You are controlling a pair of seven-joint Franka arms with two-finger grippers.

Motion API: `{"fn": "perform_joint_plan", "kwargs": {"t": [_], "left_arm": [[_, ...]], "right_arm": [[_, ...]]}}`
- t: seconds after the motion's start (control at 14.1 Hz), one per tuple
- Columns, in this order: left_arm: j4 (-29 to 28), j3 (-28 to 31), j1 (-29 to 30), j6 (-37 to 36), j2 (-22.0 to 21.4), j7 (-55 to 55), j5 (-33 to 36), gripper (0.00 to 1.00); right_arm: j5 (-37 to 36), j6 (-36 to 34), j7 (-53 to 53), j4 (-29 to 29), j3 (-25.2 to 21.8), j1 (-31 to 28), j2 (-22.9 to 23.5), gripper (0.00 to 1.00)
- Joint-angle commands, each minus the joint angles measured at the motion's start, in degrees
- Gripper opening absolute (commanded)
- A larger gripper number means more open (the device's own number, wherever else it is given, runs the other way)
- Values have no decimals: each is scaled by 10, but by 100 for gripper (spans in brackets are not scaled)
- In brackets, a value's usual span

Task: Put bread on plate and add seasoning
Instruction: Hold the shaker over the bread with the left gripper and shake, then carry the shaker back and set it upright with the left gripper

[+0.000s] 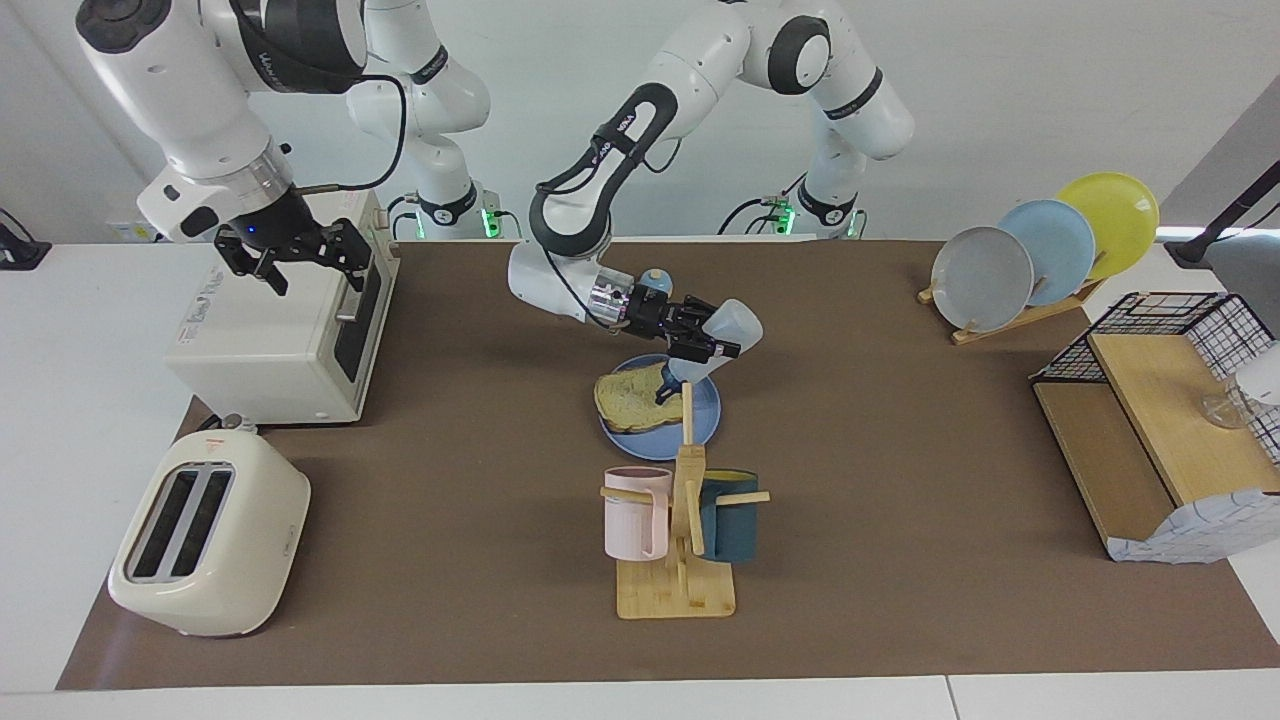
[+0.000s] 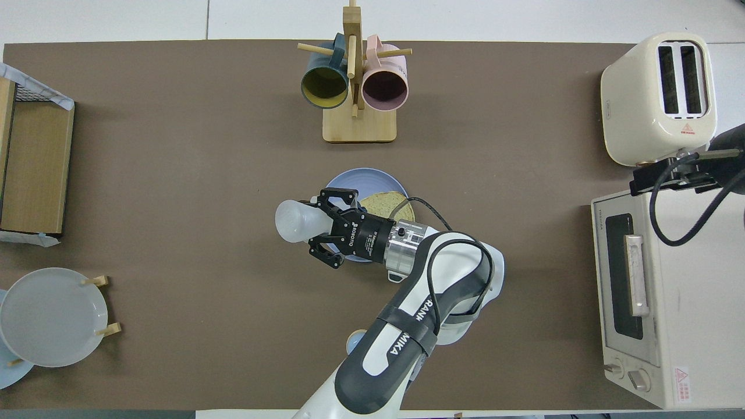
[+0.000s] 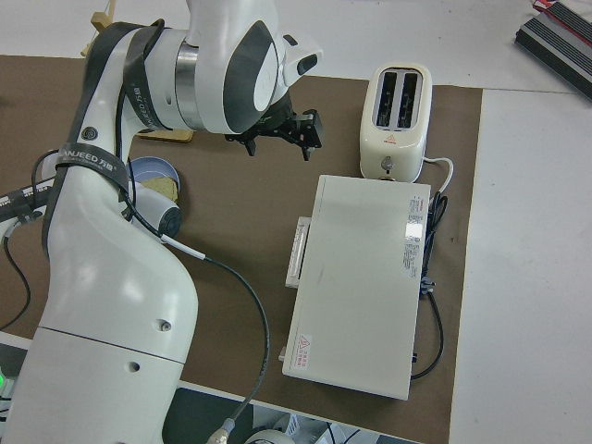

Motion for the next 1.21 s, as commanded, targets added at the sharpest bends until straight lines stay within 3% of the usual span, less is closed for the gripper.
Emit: {"fn": "perform_joint_plan", "kwargs": {"t": [0.0, 0.21, 0.5, 0.71, 0.92, 1.14], "left_arm": [[-9, 1, 38, 20, -75, 0, -37, 0], [-9, 3, 79, 31, -123, -32, -78, 0], [-55, 3, 166, 142, -256, -118, -177, 0], [-73, 3, 221, 219, -294, -157, -240, 0], [-144, 3, 271, 382, -337, -254, -290, 0], [-233, 3, 307, 571, -362, -379, -294, 0]], "right_arm": [[0, 6, 7, -14, 5, -7, -13, 100], [0, 6, 7, -14, 5, -7, -13, 100], [0, 6, 7, -14, 5, -7, -13, 100], [0, 6, 7, -14, 5, -7, -13, 100], [0, 6, 7, -14, 5, -7, -12, 100], [0, 6, 7, -14, 5, -7, -13, 100]]}}
